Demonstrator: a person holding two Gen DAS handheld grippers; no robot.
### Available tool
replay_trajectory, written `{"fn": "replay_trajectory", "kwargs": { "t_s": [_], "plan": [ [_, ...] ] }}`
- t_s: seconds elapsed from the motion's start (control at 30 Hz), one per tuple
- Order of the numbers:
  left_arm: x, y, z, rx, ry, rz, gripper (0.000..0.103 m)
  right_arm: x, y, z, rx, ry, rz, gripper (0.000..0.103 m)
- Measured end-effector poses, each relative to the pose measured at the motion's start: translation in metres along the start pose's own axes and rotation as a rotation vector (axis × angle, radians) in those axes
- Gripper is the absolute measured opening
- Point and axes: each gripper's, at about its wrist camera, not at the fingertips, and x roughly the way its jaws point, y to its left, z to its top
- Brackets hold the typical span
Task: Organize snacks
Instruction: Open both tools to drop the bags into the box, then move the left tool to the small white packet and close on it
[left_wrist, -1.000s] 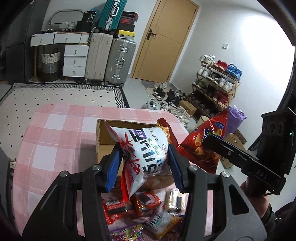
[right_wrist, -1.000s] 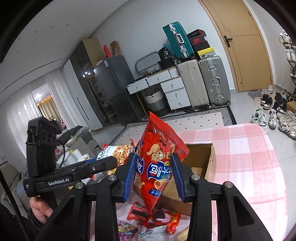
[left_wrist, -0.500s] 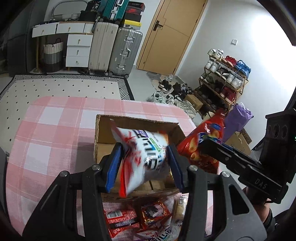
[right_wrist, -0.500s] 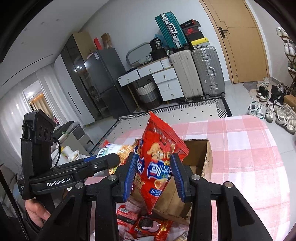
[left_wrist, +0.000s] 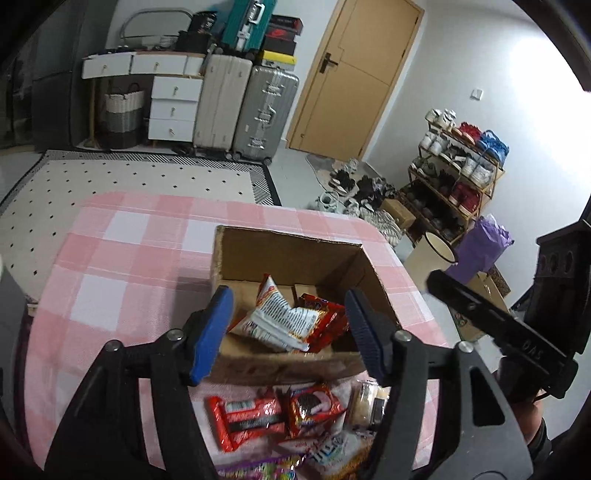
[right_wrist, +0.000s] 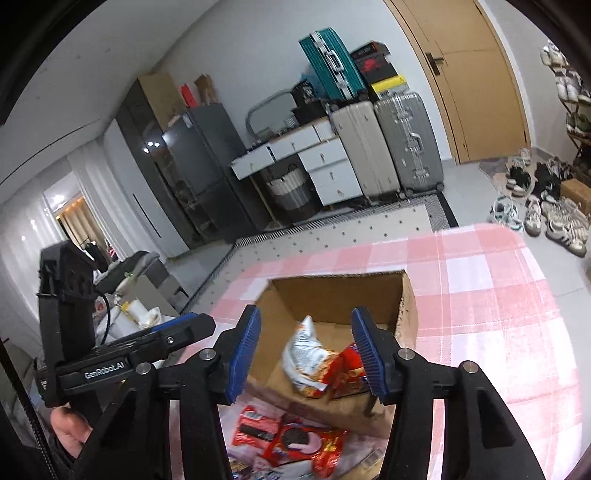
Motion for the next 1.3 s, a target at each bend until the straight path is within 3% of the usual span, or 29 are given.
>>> {"fn": "replay_trajectory", "kwargs": {
  "t_s": [0.23,0.6,0.87,1.1,1.3],
  "plan": [
    [-0.056,0.005,-0.022,-0.015,-0.047,0.007,0.080,-0.038,0.027,-0.012,-0.023,-0.034,0.014,0.057],
    [-0.140,-0.001,-0.053,-0.009,-0.093,0.021,0.085,-0.093,0.072,-0.033,-0.077,-0.082,0.019,0.070],
    [-0.198,-0.013,-0.088,0.011,-0.134,-0.010,0.086,-0.134,0.107,-0.058,-0.137,-0.083,0.029,0.070],
    [-0.242,-0.028,-0.121,0.041,-0.155,-0.018,0.087,-0.173,0.123,-0.083,-0.138,-0.105,0.012,0.082],
    [-0.272,-0.039,-0.144,0.050,-0.176,-0.021,0.102,-0.194,0.133,-0.101,-0.170,-0.101,-0.004,0.087]
  ]
}}
